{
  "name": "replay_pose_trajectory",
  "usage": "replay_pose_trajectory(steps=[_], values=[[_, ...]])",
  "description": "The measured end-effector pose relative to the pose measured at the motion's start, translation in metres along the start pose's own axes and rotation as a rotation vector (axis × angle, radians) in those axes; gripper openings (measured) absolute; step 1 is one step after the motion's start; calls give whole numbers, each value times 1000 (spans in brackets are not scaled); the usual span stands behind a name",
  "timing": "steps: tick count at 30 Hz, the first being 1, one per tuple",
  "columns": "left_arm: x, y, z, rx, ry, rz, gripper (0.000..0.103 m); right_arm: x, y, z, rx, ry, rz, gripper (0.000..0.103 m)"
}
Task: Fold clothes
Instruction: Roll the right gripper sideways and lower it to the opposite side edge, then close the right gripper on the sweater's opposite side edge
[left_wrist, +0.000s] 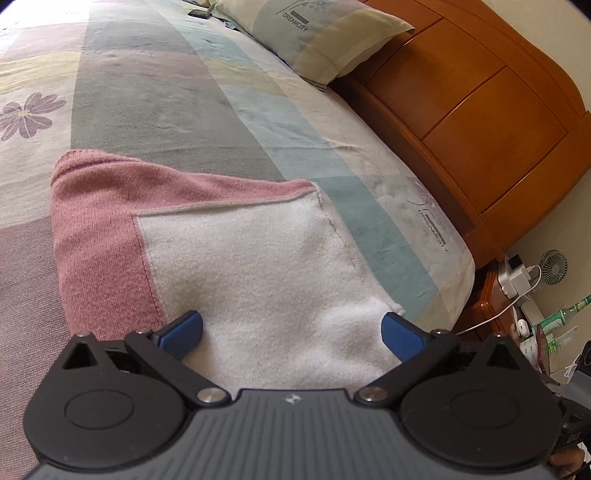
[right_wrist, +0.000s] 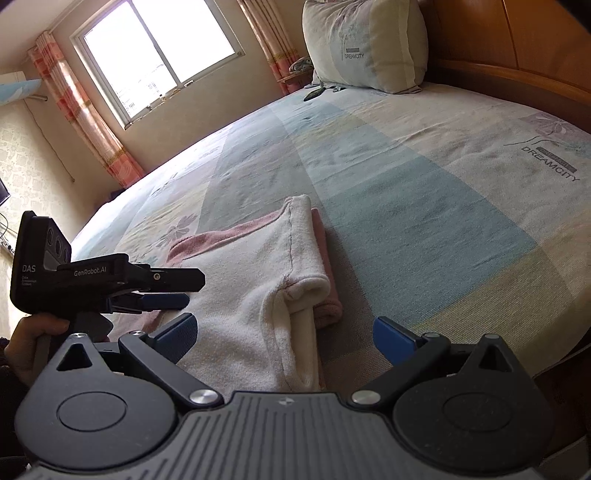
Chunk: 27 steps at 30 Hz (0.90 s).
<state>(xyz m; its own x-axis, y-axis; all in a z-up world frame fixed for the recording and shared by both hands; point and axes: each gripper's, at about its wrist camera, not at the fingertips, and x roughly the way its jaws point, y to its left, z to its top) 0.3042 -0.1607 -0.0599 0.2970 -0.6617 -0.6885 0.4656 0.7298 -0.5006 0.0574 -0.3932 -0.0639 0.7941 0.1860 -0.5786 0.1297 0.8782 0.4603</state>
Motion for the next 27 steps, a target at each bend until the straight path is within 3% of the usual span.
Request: replay_pose_trajectory(steps=[8, 14, 18, 20, 27], values=[[-58, 11, -7, -33, -101, 37, 102, -19, 5, 3, 6, -2, 50, 103], [-71, 61, -13, -212, -122, 56, 102, 20, -20, 37, 93, 90, 162, 103], [-61, 88, -22, -334, -91, 18, 102, 59, -45, 62, 184, 176, 214, 103], [-53, 99, -27, -401, -63, -36, 102, 80, -56, 70, 231, 229, 239, 103], [-21, 120, -25, -487, 8, -89, 102, 143, -81, 76, 333, 393, 276, 103]])
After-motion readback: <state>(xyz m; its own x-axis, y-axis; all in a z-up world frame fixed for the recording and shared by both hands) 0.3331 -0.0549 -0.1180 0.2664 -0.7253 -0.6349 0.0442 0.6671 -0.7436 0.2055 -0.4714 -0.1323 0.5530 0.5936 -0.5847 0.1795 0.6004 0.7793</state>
